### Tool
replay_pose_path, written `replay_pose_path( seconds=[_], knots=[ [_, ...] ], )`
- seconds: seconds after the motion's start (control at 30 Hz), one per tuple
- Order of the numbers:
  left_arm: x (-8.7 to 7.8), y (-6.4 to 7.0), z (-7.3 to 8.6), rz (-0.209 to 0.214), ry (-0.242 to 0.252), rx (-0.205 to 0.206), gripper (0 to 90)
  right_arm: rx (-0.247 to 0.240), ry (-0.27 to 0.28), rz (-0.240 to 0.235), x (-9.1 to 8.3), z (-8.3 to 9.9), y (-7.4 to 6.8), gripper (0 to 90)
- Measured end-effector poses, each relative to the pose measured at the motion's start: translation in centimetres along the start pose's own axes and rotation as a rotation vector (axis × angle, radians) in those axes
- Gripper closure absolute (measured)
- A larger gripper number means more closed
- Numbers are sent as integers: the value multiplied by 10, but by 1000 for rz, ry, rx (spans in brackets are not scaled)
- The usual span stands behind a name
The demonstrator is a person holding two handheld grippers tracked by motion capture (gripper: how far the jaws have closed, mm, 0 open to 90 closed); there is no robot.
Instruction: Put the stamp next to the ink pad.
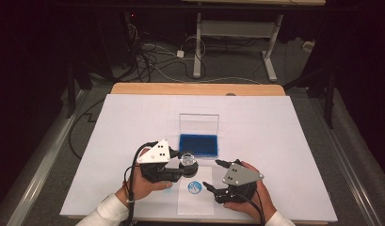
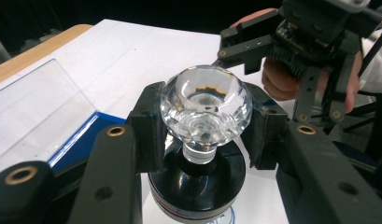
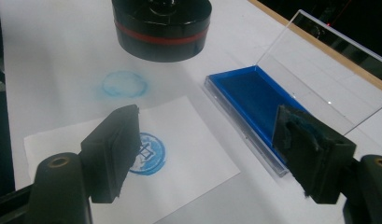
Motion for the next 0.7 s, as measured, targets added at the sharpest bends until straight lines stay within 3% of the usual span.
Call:
replay_pose_path(
  seconds=[0.27, 0.7],
  knots=[
    [-1, -5, 3, -21, -15, 12, 539, 8, 25, 36, -12, 1, 9, 252],
    [-7, -18, 3, -75, -19, 30, 538, 15, 20, 102, -30, 9, 22, 252]
  ],
)
Point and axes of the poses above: each handheld gripper's, and its own axes: x roughly forward along the jaws, z roughly out of its underside, y roughly to its right, the point moved 9 cm from there along x, roughly forward along the jaws, and after that the axes turned 15 degrees about -z, right-handed, at the moved point
